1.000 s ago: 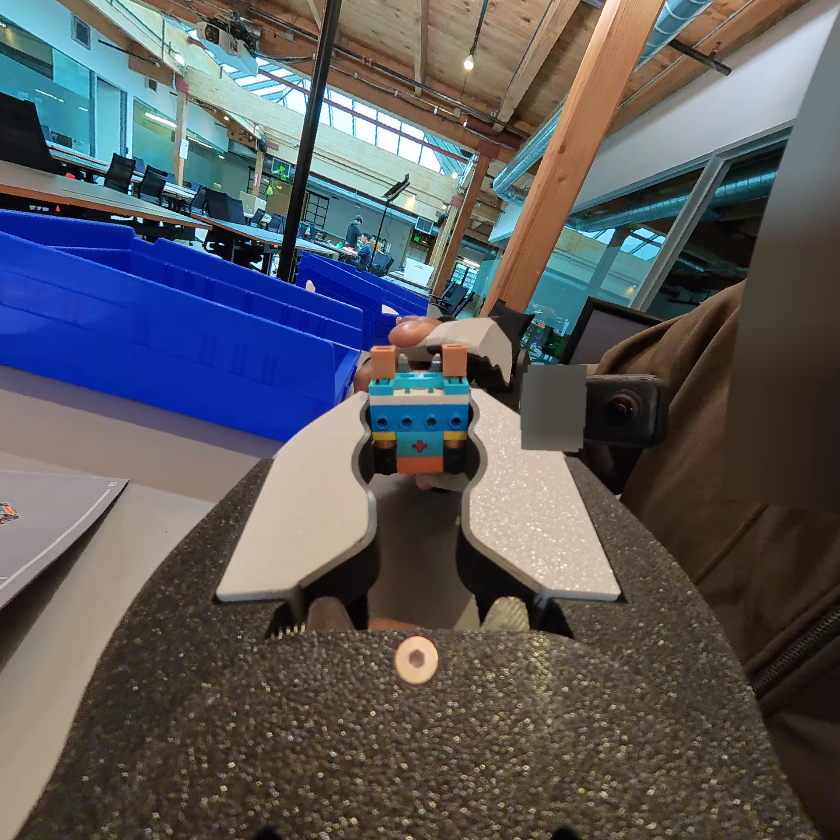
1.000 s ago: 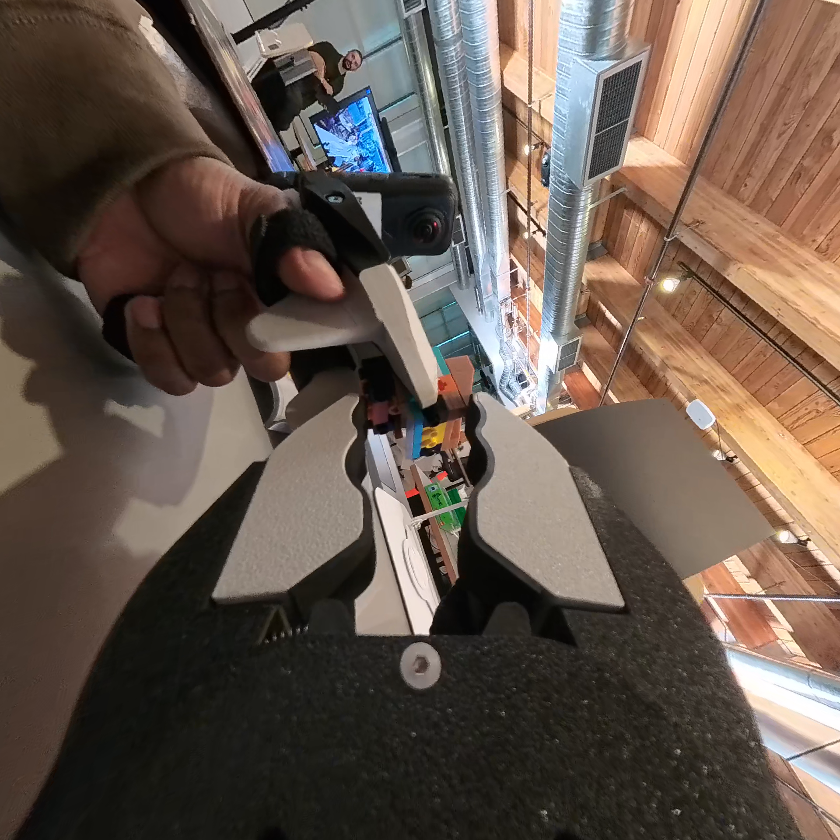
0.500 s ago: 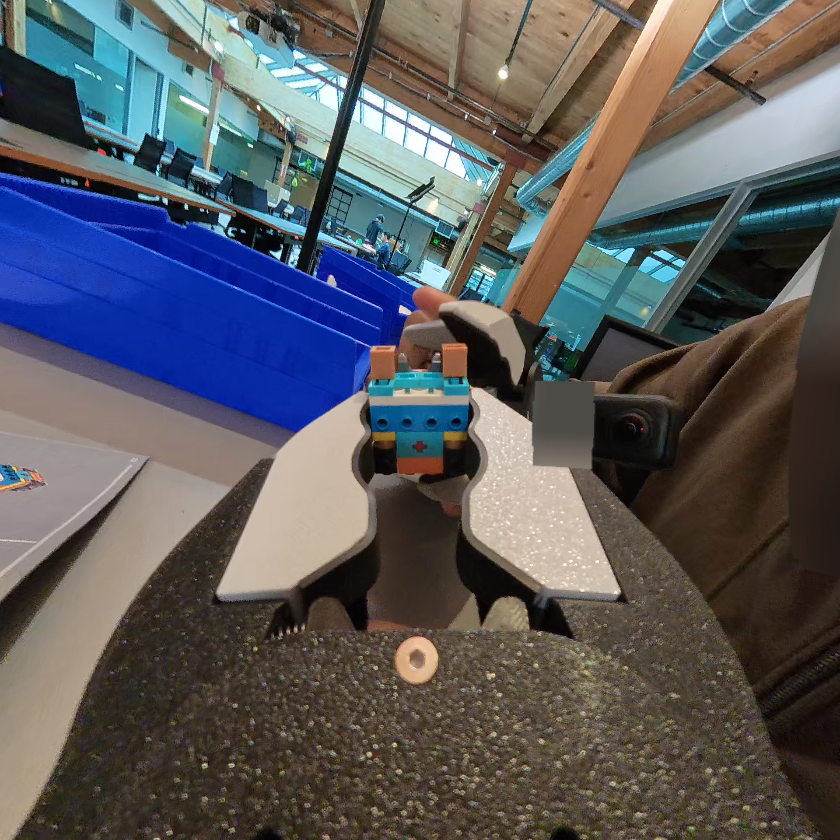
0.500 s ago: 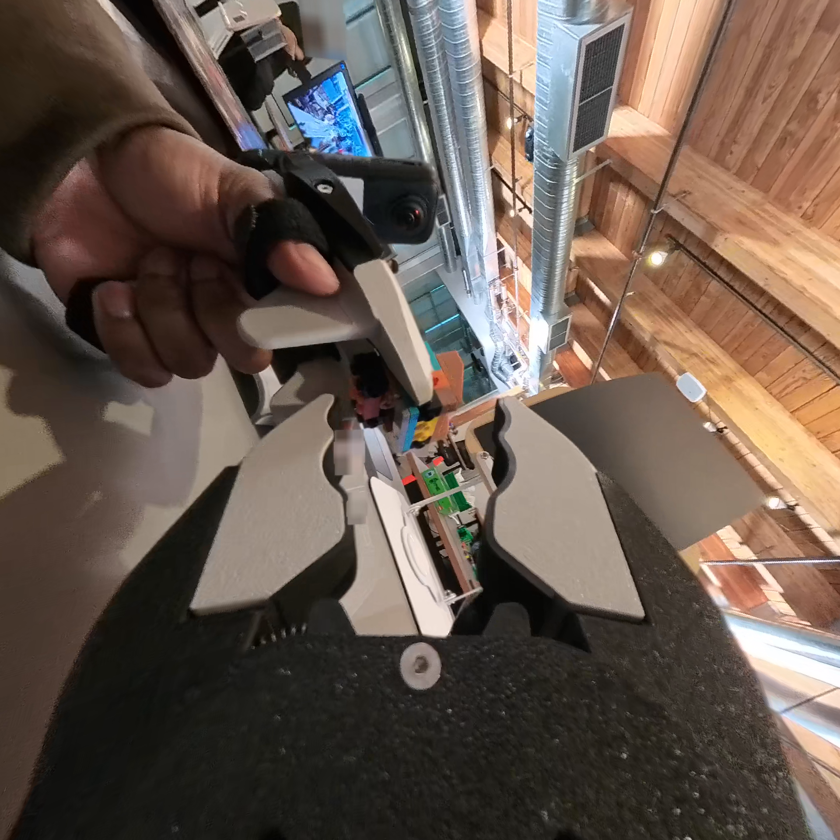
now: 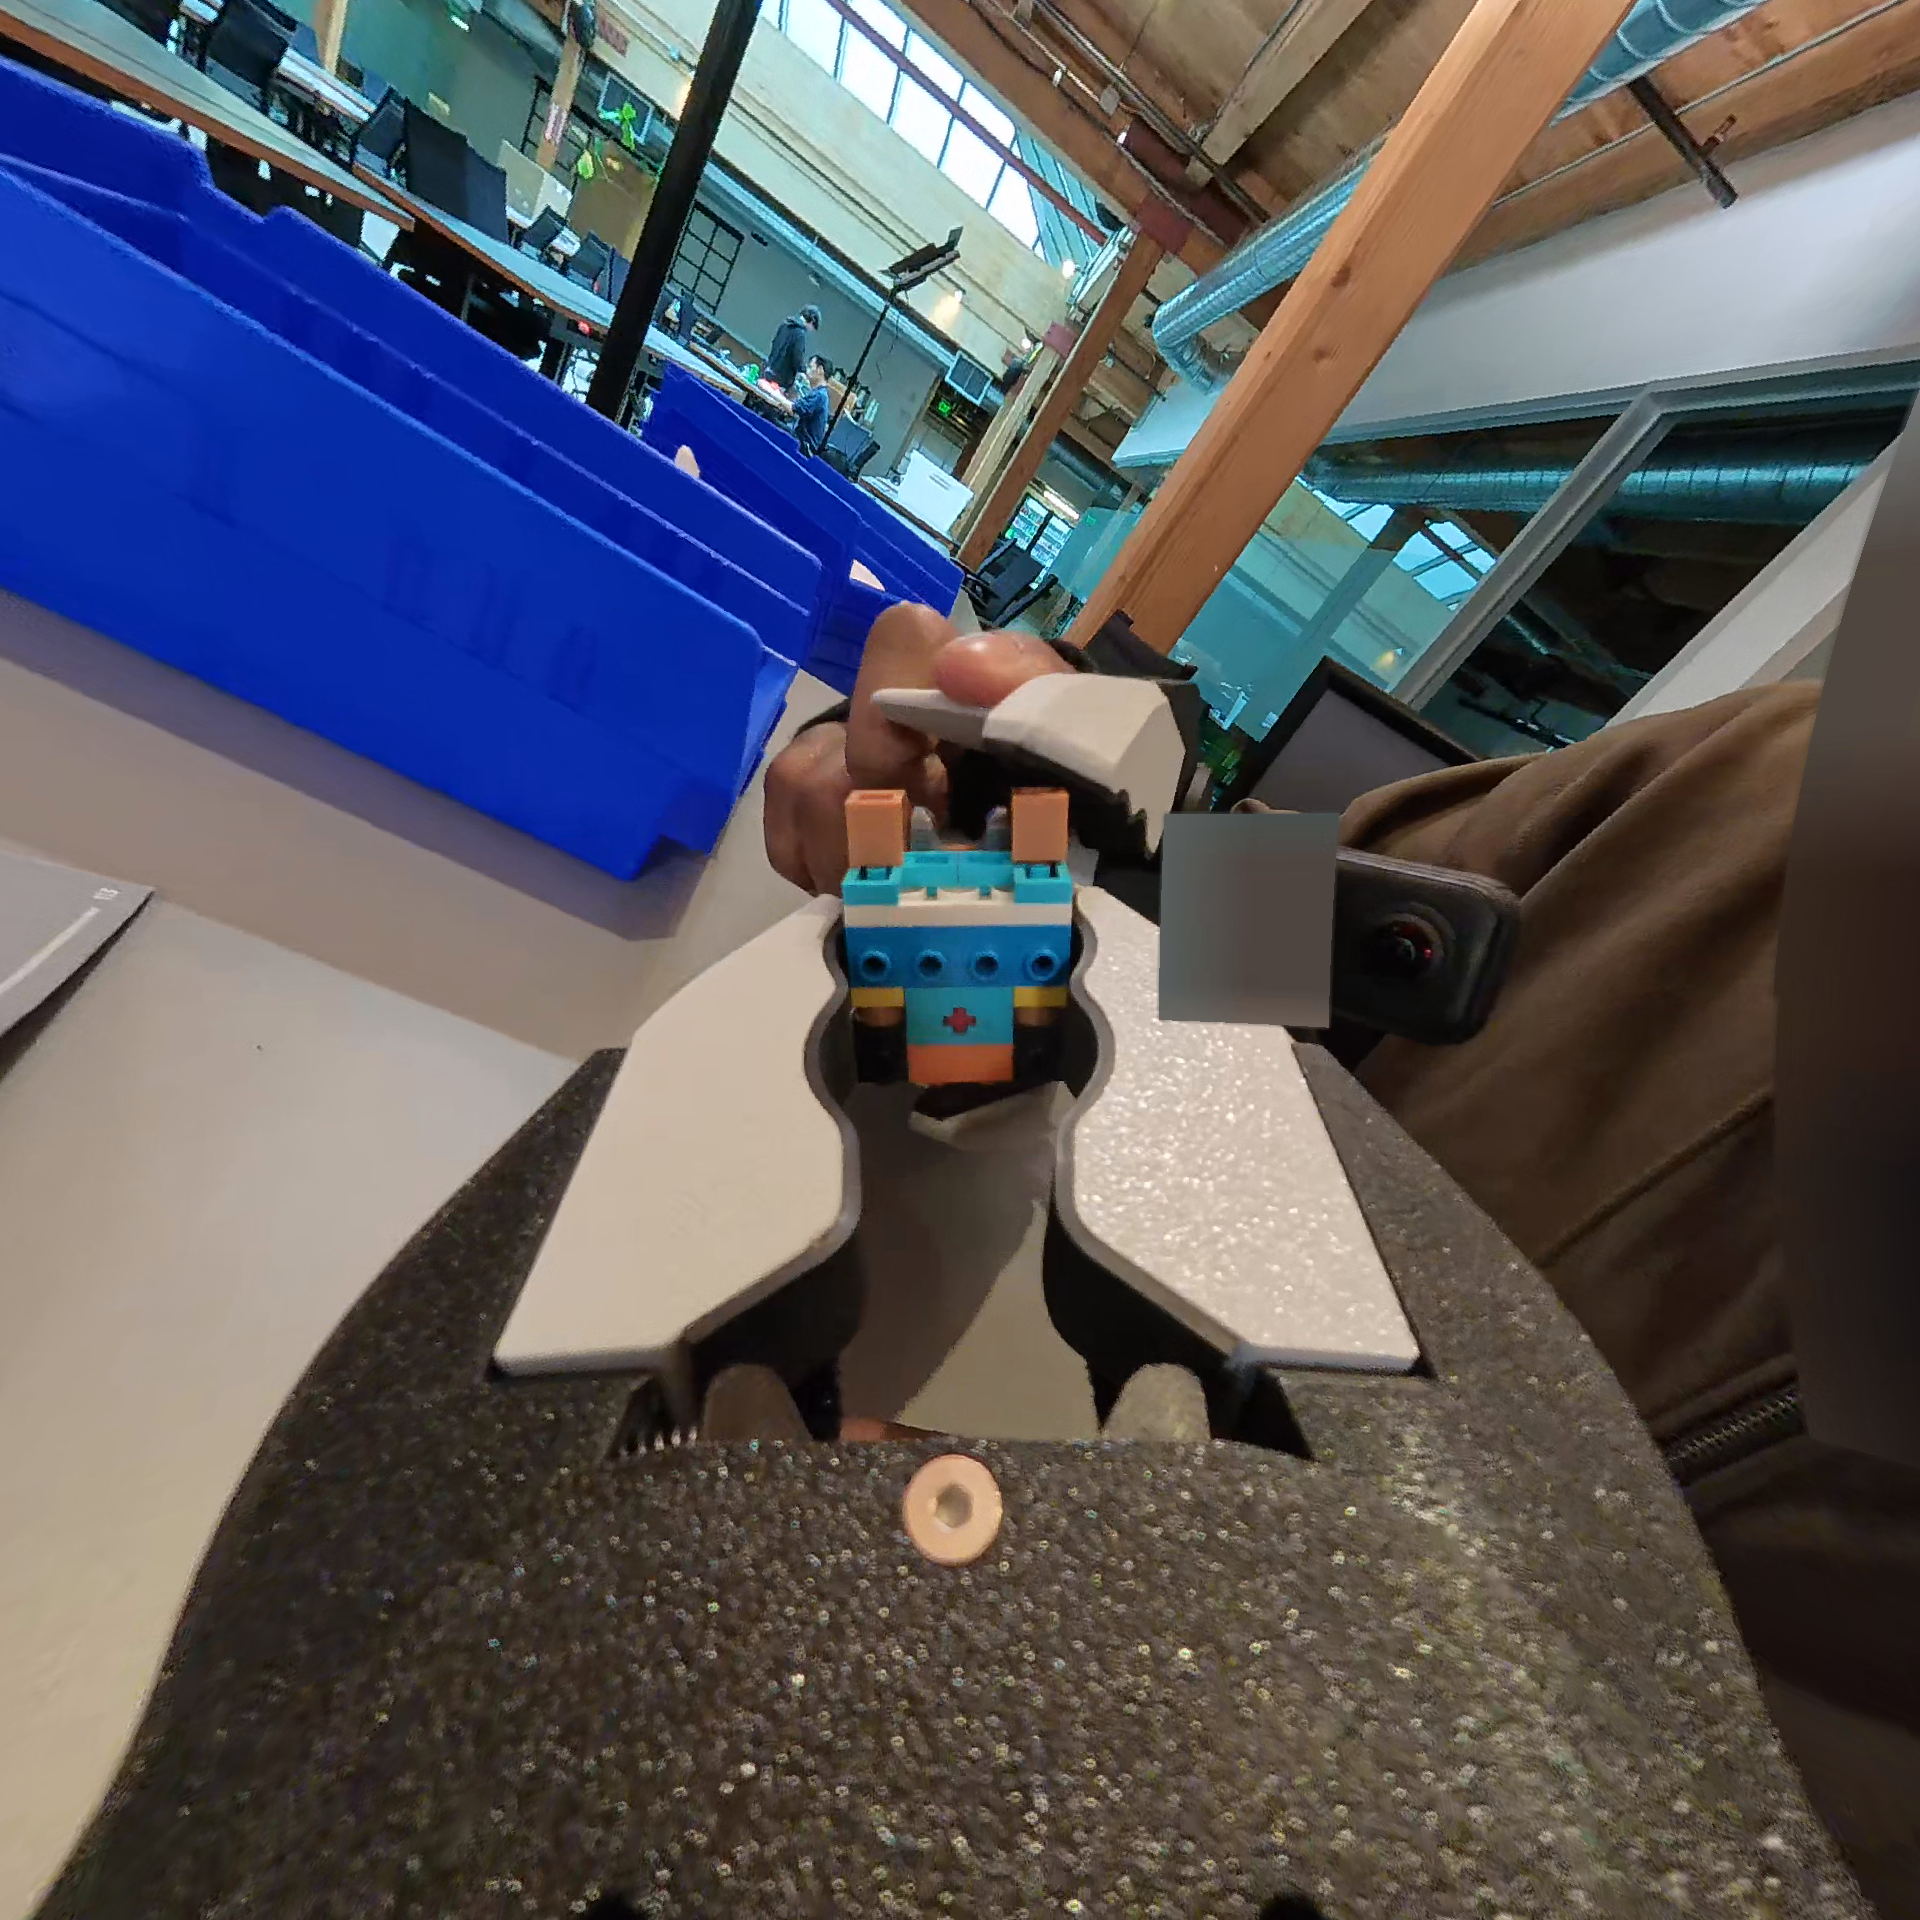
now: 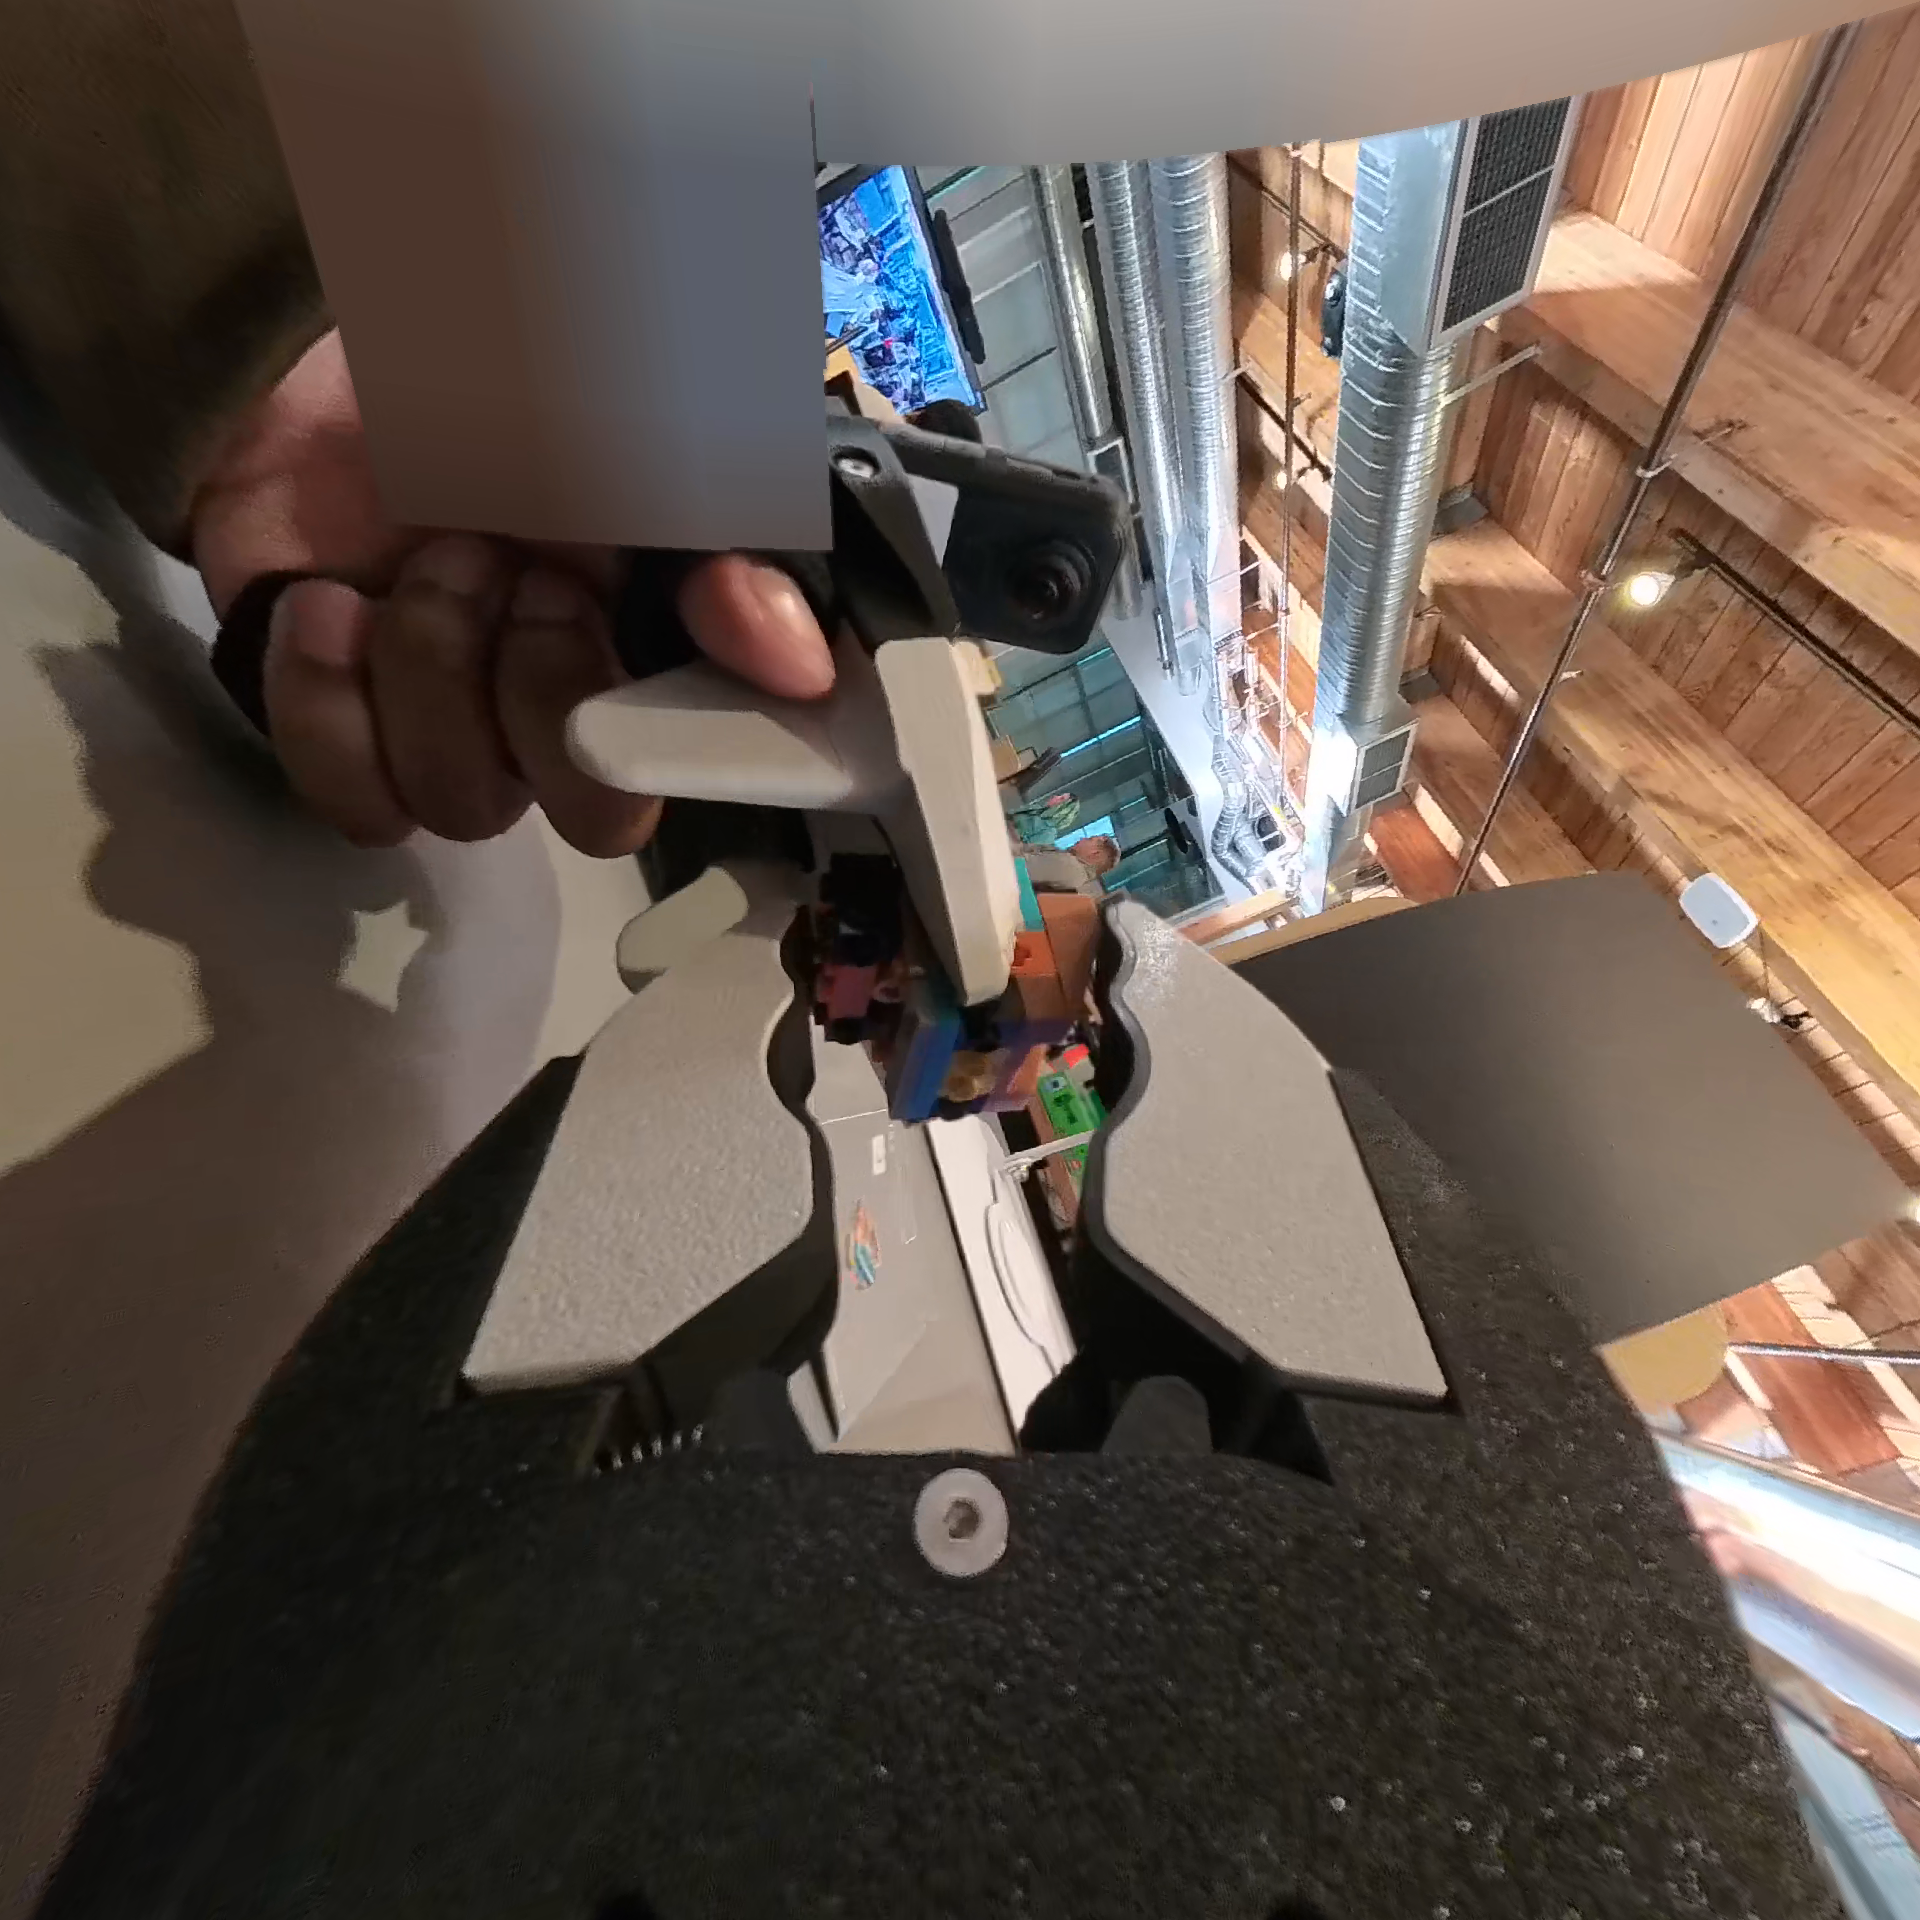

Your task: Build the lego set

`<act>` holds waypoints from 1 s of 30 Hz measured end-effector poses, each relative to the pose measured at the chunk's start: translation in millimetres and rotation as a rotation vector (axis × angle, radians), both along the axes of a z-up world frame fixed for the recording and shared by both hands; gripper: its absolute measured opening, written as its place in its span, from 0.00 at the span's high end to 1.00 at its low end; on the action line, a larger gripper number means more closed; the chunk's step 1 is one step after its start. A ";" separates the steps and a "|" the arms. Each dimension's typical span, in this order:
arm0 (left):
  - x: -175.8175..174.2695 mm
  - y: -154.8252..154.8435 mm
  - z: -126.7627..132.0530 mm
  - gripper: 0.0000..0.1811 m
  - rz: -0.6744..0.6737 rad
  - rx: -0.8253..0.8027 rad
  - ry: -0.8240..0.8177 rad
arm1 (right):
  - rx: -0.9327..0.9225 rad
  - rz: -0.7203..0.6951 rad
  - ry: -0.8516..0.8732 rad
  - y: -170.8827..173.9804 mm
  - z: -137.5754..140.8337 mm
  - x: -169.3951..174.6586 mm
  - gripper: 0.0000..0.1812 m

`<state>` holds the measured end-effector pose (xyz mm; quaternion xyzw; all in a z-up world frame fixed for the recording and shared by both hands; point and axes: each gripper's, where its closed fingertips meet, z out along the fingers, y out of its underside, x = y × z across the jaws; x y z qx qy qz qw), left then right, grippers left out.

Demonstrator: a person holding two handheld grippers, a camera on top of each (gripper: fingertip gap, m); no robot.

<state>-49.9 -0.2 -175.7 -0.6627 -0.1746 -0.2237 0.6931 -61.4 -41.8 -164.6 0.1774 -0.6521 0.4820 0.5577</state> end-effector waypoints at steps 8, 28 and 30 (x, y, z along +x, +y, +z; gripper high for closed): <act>-2.7 -0.2 -5.5 0.80 0.008 -0.030 -0.043 | -0.001 0.028 -0.076 -0.4 -5.6 -2.4 0.73; -9.1 -3.7 1.0 0.80 0.033 0.037 -0.076 | -0.060 -0.014 -0.066 5.2 1.5 -2.5 0.72; -11.3 -6.5 2.3 0.80 0.034 0.050 -0.090 | -0.064 -0.008 -0.064 7.2 3.0 -2.3 0.72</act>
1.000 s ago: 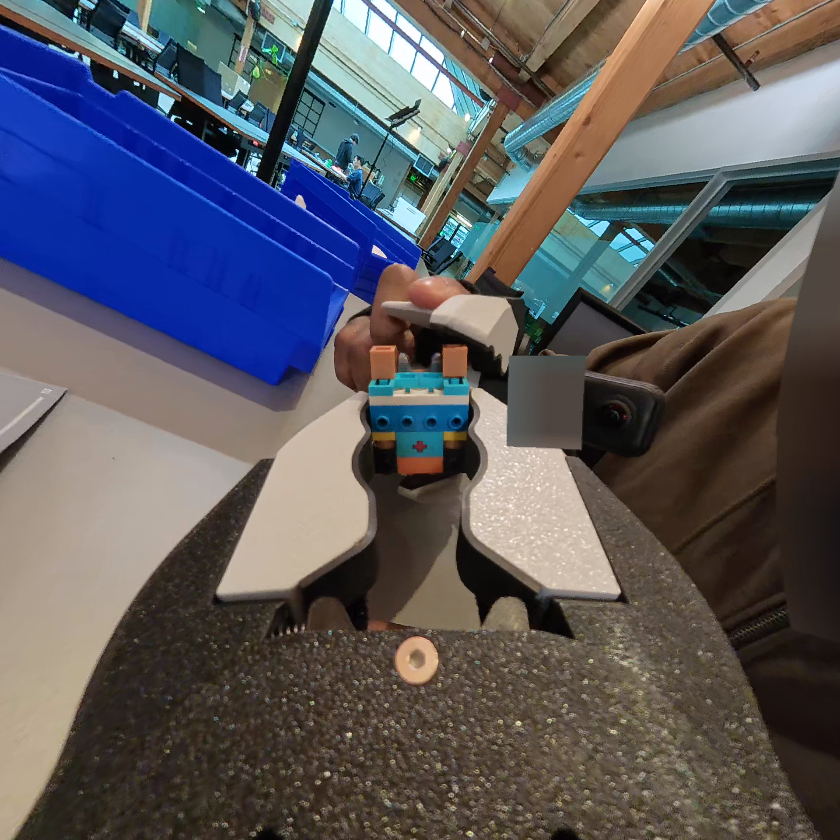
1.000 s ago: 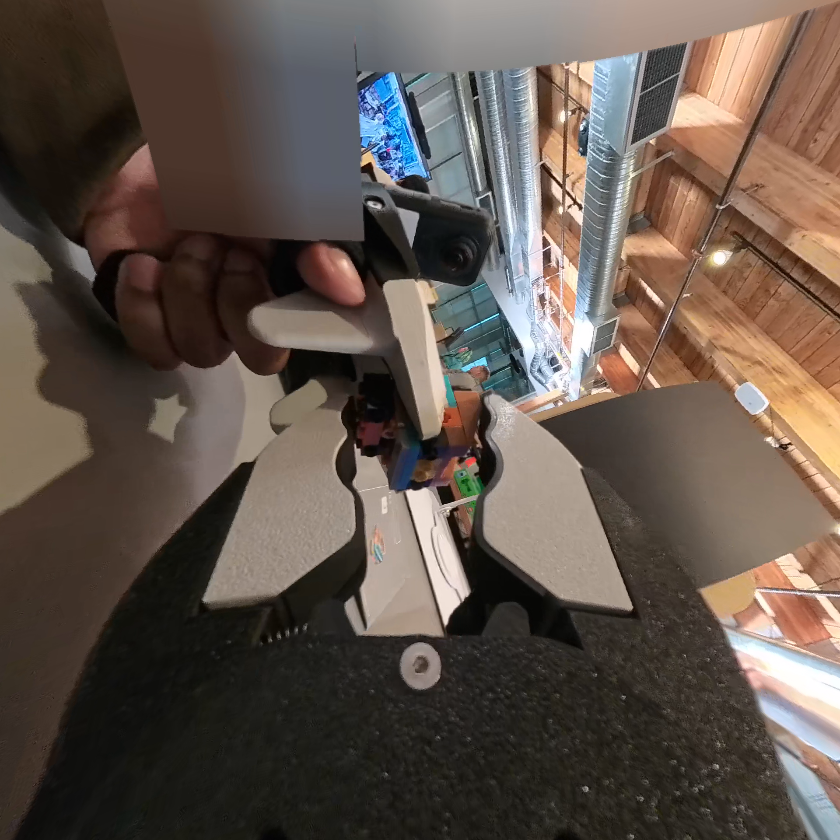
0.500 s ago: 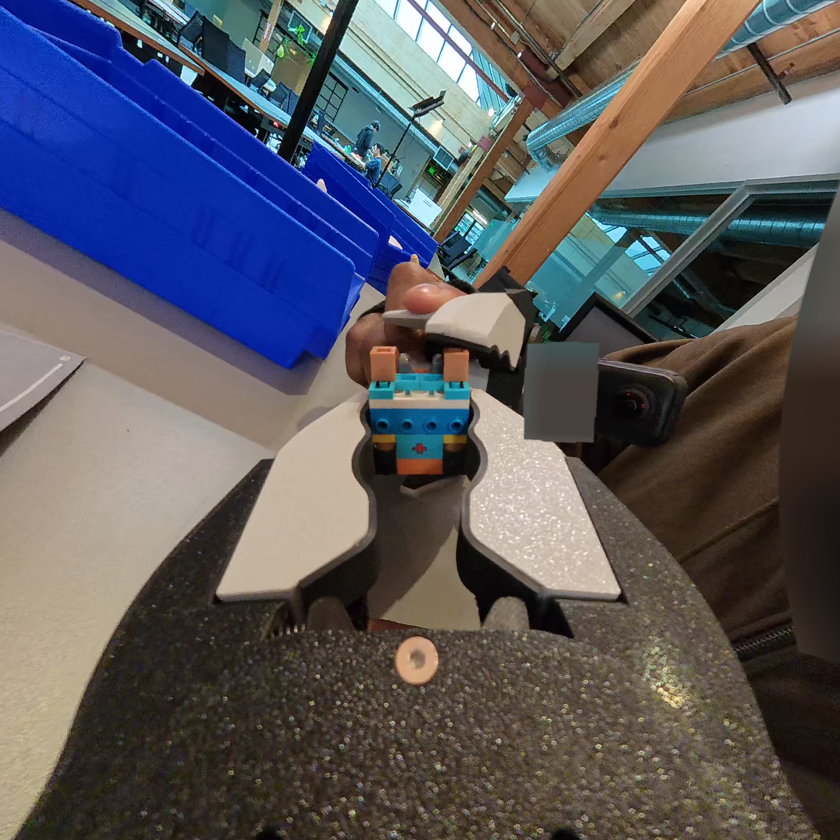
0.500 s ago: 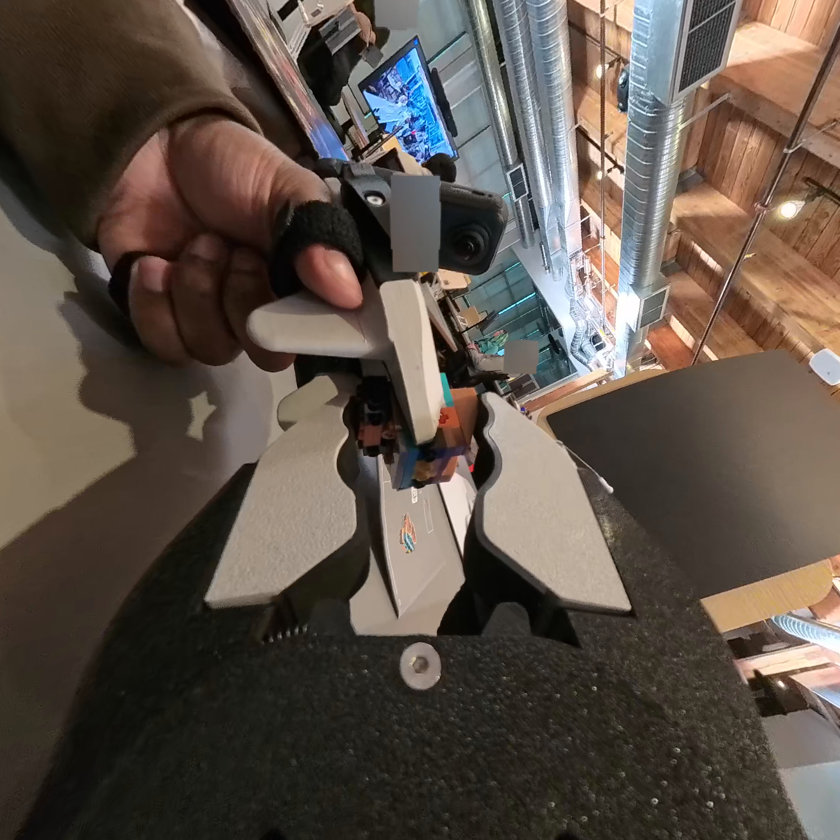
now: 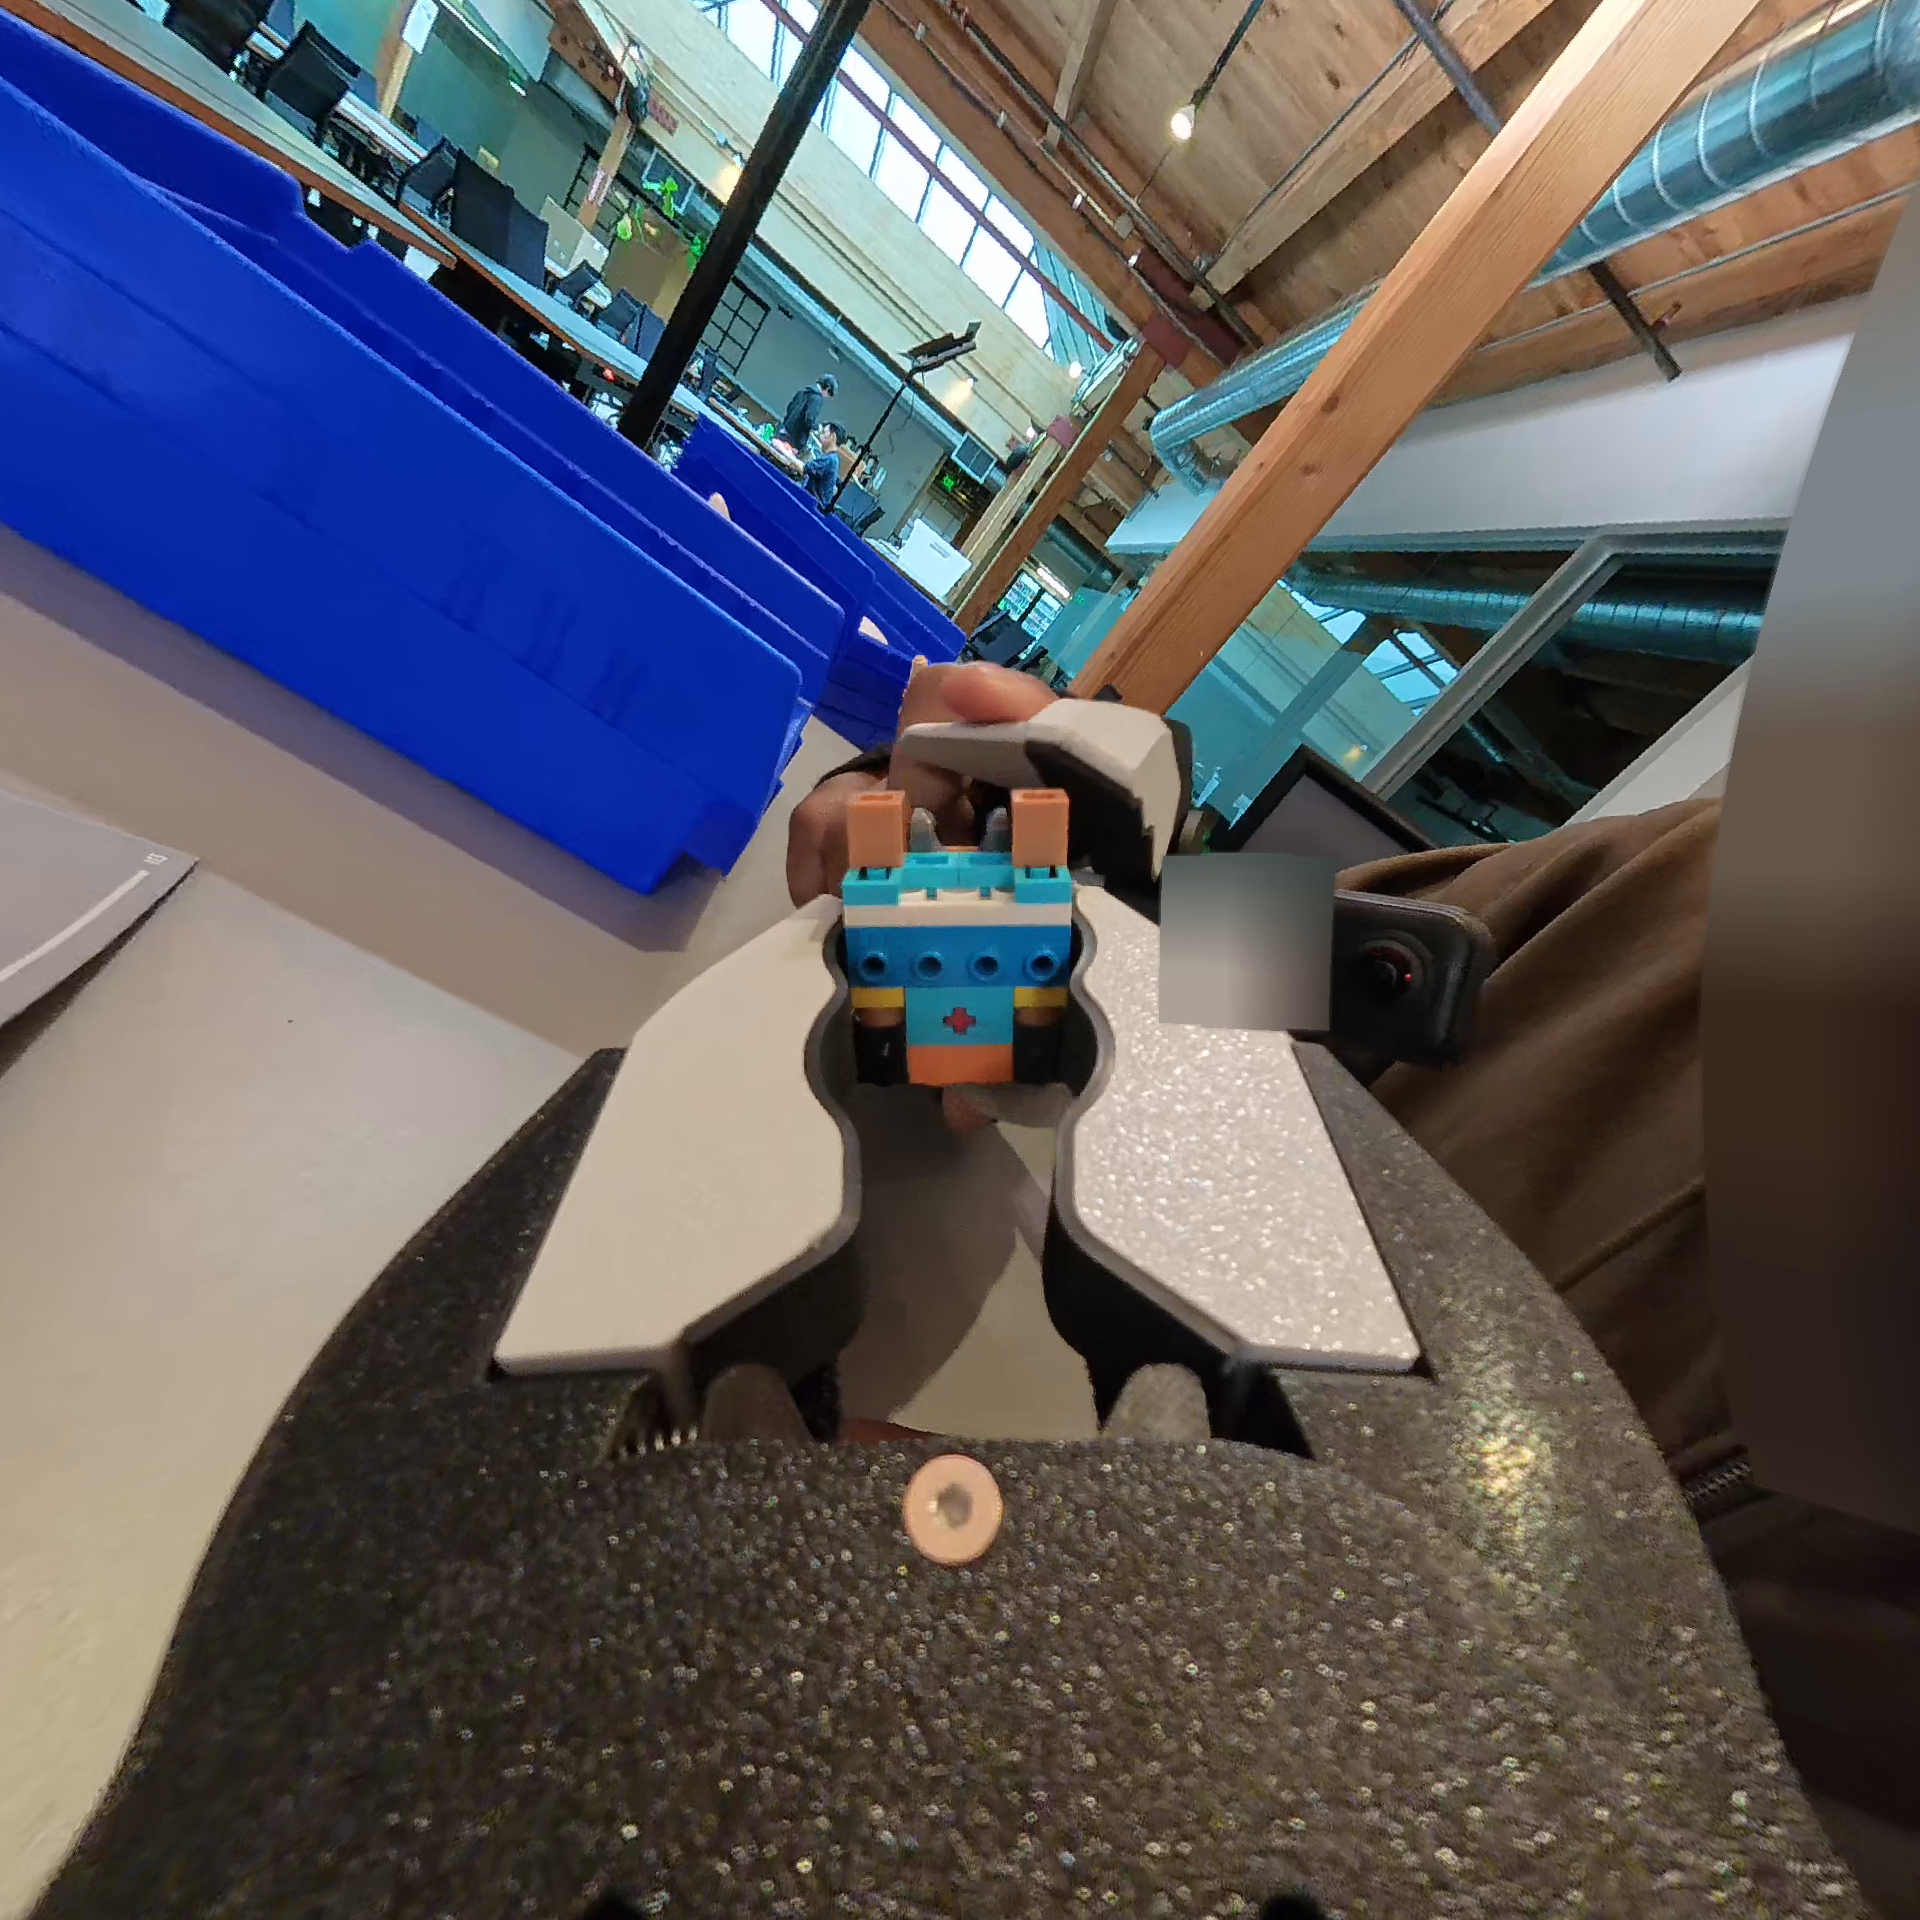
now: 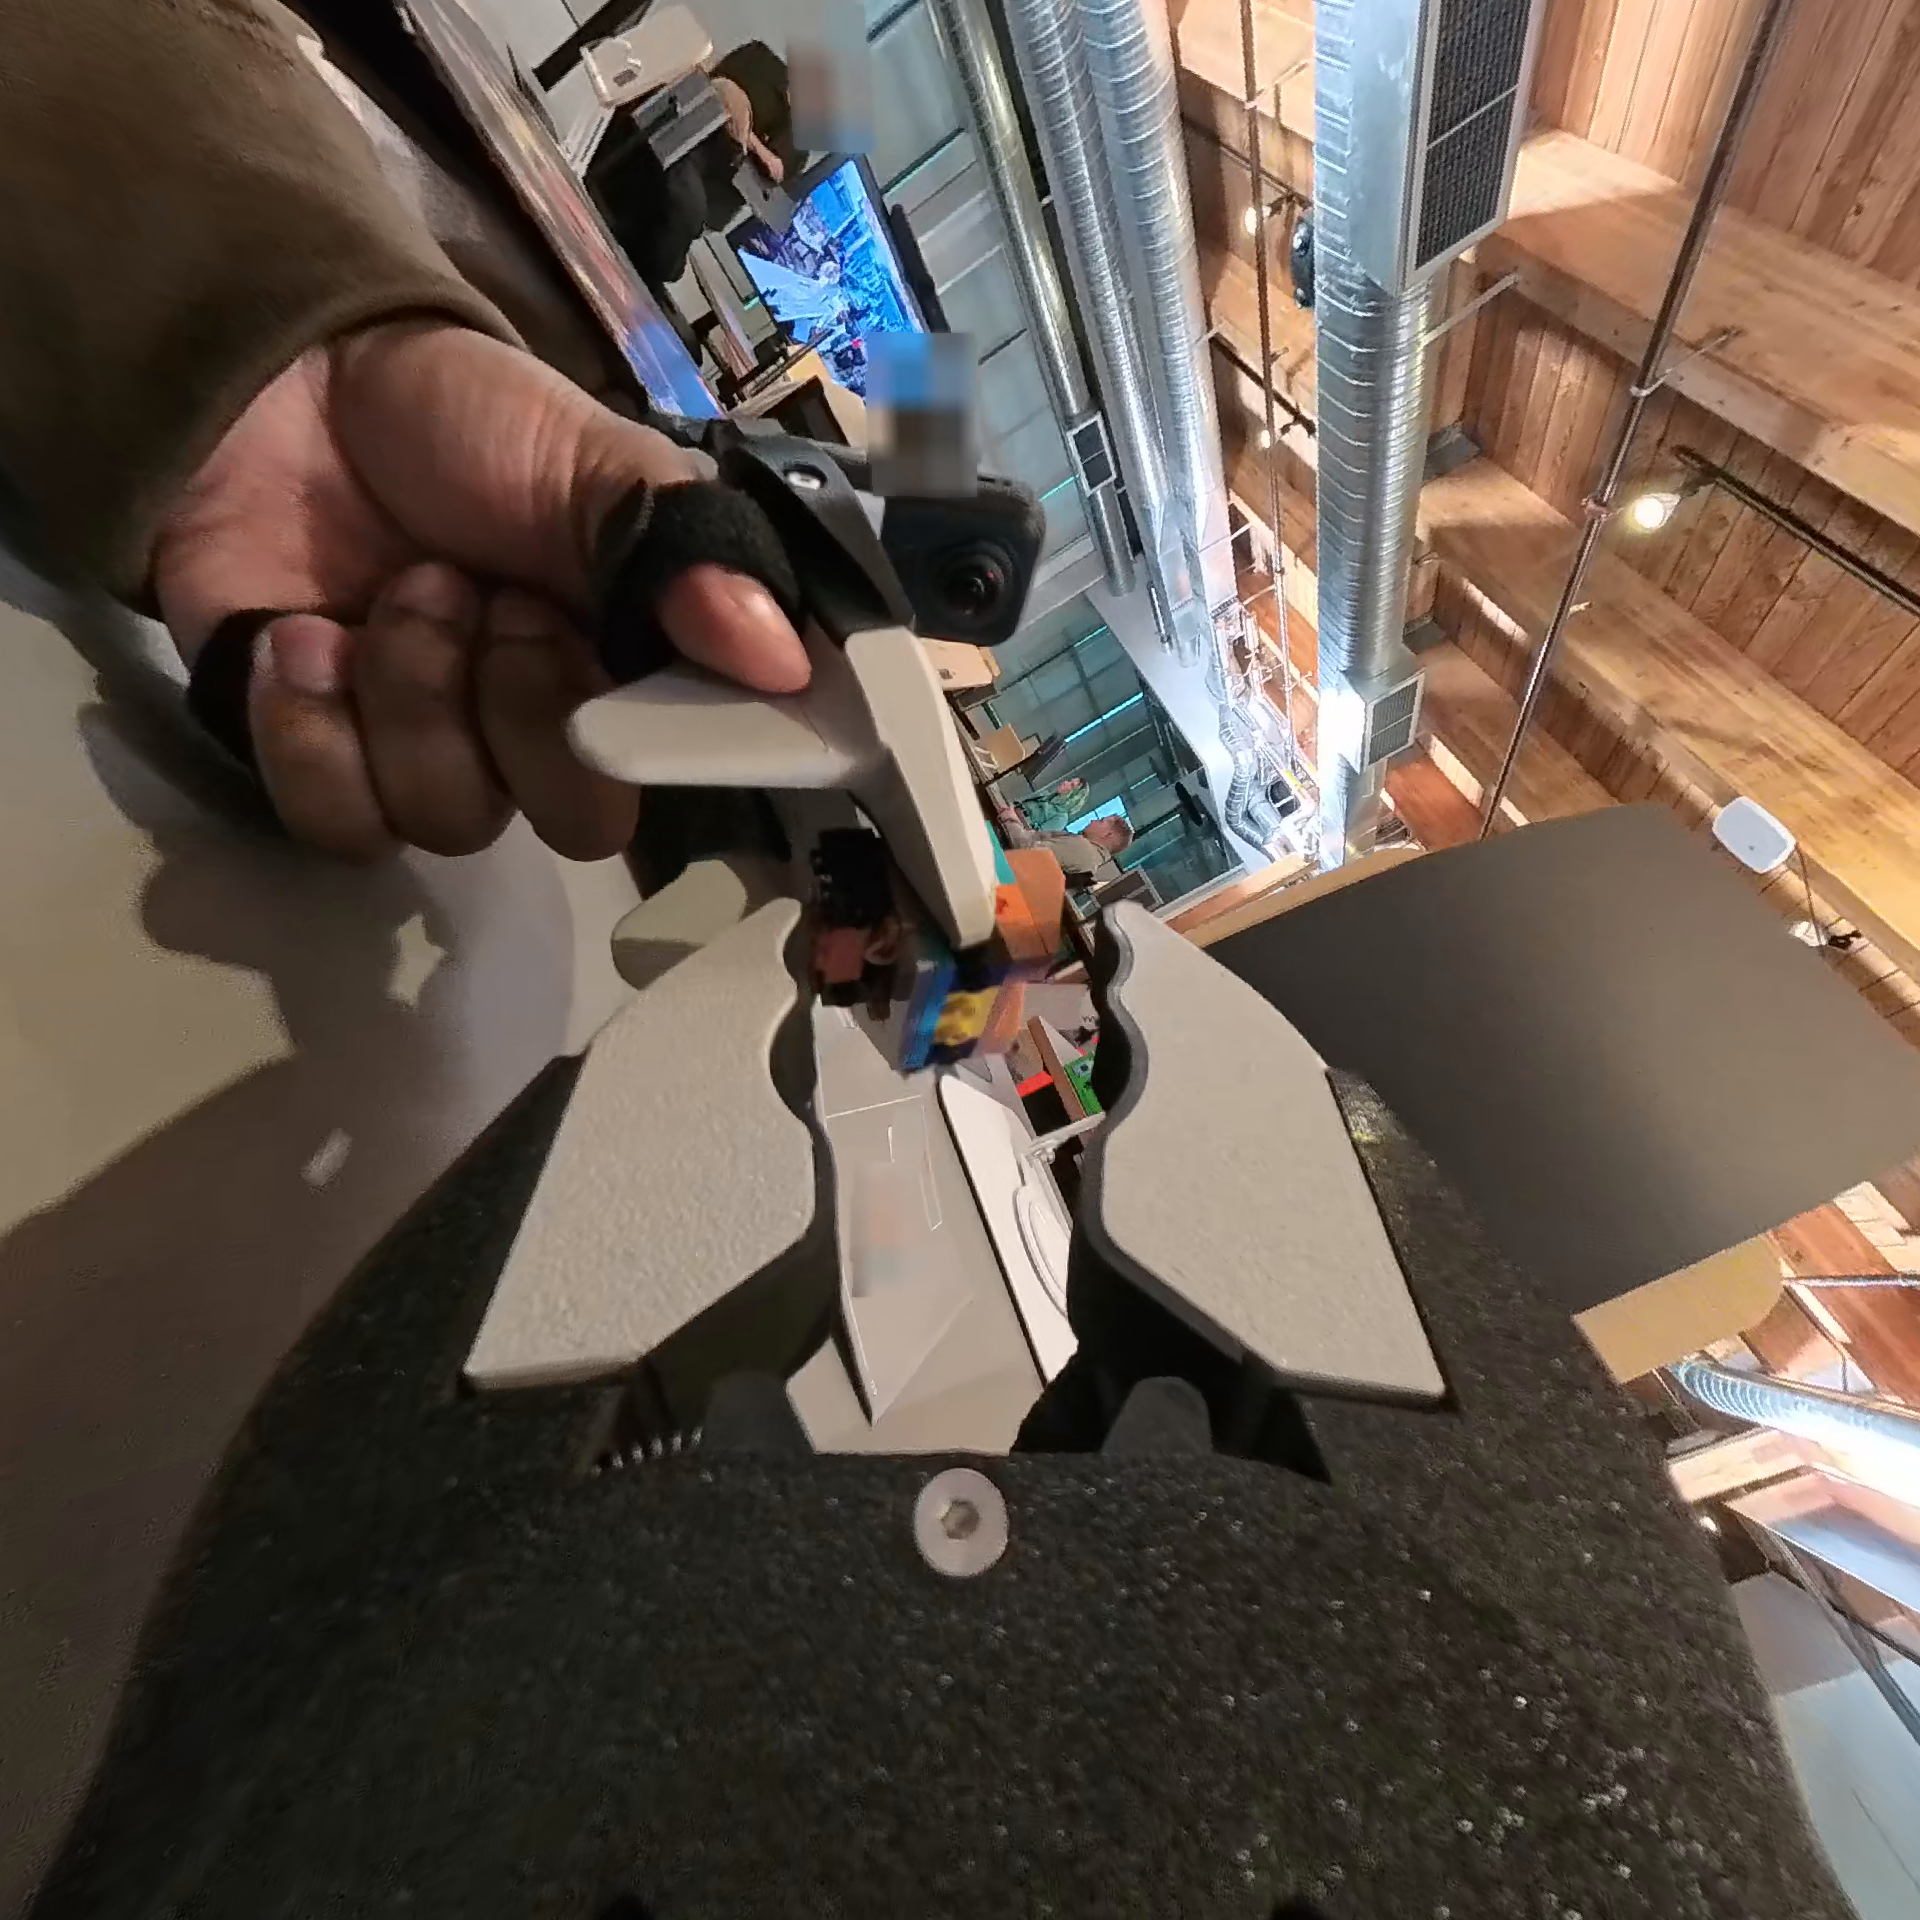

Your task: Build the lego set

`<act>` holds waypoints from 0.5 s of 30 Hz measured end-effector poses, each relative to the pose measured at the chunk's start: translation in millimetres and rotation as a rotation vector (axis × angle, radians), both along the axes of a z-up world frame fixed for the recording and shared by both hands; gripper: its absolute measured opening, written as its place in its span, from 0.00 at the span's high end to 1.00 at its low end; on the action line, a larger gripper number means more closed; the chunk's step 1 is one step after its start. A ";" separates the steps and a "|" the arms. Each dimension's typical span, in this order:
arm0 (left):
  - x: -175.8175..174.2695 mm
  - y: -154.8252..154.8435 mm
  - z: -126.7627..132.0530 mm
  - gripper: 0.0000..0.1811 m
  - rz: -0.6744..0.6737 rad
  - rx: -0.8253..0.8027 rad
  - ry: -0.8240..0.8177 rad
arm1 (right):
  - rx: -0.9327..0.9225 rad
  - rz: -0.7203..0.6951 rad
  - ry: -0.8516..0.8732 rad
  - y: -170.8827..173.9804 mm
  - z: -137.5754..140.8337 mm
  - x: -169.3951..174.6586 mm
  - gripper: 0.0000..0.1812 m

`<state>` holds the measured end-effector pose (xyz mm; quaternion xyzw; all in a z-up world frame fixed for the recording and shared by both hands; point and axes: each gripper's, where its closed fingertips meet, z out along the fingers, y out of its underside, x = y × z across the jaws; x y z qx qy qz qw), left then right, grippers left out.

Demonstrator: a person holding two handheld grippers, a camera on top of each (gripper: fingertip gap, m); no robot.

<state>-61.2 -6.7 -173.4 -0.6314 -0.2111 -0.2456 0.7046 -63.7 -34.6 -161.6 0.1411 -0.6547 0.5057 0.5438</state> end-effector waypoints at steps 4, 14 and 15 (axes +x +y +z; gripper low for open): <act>2.2 -1.4 0.6 0.80 -0.031 0.010 -0.016 | 0.016 0.018 0.002 1.5 -0.9 1.8 0.73; 5.9 -1.5 -0.5 0.80 -0.070 0.008 -0.037 | 0.037 0.058 -0.013 8.7 -0.4 4.7 0.80; 7.1 -0.8 -0.9 0.80 -0.075 0.003 -0.034 | 0.042 0.060 -0.006 8.4 -0.9 5.4 0.83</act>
